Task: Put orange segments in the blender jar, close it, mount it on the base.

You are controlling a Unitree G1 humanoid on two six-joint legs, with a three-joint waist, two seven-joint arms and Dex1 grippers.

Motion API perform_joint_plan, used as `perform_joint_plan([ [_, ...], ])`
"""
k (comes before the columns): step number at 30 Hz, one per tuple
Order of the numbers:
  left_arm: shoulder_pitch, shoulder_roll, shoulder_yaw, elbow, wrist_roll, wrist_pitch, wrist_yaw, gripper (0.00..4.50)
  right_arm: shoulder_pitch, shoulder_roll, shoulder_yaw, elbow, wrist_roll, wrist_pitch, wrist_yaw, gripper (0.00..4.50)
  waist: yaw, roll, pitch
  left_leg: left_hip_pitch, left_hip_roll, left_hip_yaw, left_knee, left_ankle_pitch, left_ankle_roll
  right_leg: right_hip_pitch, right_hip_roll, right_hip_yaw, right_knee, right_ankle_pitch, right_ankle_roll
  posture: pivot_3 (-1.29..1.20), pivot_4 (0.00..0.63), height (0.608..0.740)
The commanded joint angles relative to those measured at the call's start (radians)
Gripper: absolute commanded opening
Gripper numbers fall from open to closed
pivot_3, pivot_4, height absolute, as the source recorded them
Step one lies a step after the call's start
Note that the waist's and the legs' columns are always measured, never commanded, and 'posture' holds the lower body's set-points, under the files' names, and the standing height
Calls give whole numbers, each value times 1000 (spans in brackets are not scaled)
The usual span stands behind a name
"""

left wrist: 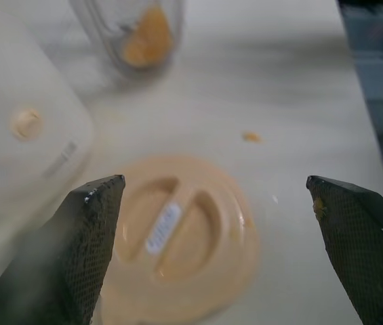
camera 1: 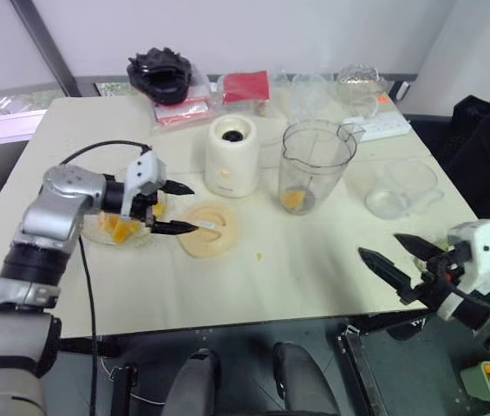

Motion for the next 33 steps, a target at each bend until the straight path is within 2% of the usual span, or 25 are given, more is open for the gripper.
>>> perform_joint_plan([
  [1,-126,-32,-24,205,65,-92,-77,4500,-105,-38,55,-31,65,-11,-71,4468,3,-1,0,-1,0,0,0,0,0,0,0,0,0,0,0,0,150,740],
  [4,-196,-64,-45,377,139,-223,-95,4500,-168,-46,117,-37,78,-8,-133,4468,8,-2,0,-2,0,-1,0,0,0,0,0,-1,-2,0,0,0,150,740],
  [8,-254,-110,-60,522,214,-352,-73,3227,-181,-54,162,-43,66,-12,-169,4500,24,-2,0,-3,-1,0,0,-4,7,-1,-1,-1,-3,1,5,0,150,740],
  [19,-346,-256,-85,717,389,-603,77,3227,-151,-57,194,-93,47,-25,-239,4500,27,-4,0,-4,-1,-1,1,-4,8,-1,-1,-1,-3,2,7,0,150,740],
  [33,-363,-353,-157,815,581,-661,262,3227,-32,-90,156,-181,99,-57,-388,4500,28,-4,0,-3,-1,-1,2,-4,8,-1,-1,-1,-2,2,7,0,150,740],
])
